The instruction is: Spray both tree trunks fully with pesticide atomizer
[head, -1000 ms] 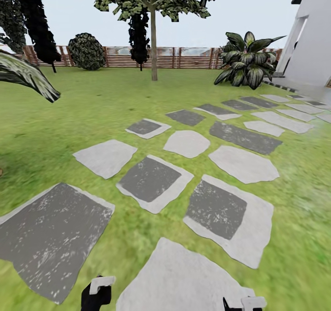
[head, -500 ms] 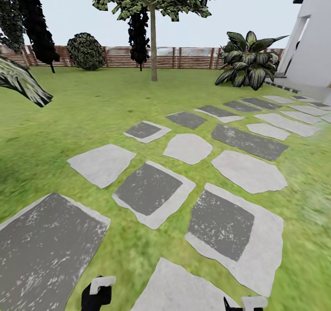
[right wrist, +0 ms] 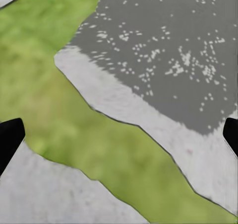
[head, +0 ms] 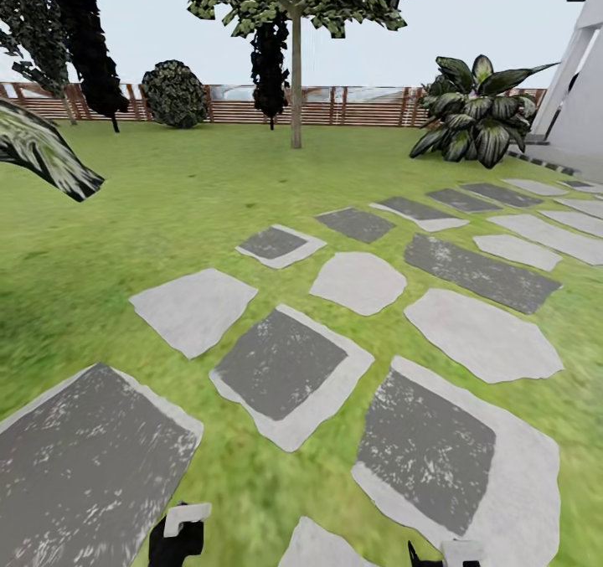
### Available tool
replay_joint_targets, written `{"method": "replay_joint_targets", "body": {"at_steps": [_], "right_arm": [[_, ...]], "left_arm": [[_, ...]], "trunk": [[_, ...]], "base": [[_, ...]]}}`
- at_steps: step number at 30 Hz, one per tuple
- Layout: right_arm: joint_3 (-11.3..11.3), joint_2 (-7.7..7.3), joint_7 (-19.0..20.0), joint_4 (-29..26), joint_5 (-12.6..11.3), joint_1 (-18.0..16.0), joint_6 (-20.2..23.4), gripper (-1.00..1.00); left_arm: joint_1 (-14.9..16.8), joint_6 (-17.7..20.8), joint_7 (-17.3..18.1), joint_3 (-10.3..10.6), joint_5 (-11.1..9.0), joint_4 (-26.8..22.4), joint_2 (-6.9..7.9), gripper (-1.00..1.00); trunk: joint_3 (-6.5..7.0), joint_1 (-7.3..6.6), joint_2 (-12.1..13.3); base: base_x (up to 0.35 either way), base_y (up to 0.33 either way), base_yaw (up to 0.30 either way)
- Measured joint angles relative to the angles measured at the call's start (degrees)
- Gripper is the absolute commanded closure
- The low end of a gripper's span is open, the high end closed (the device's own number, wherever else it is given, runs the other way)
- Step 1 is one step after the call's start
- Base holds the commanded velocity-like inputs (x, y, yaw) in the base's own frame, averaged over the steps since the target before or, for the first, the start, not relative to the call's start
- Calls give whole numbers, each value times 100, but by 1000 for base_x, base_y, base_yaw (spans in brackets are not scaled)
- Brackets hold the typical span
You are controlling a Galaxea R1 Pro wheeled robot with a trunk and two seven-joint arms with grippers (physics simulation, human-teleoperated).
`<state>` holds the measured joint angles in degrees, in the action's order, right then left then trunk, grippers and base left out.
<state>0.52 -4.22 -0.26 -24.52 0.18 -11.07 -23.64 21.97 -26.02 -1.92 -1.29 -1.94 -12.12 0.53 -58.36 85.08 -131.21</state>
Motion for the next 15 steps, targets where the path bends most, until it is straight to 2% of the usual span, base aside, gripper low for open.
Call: {"method": "replay_joint_targets", "body": {"at_steps": [15], "right_arm": [[16,2,0,11,0,0,0,-100]], "left_arm": [[0,0,0,0,12,-2,6,100]], "trunk": [[0,0,0]], "base": [[341,0,1]]}}
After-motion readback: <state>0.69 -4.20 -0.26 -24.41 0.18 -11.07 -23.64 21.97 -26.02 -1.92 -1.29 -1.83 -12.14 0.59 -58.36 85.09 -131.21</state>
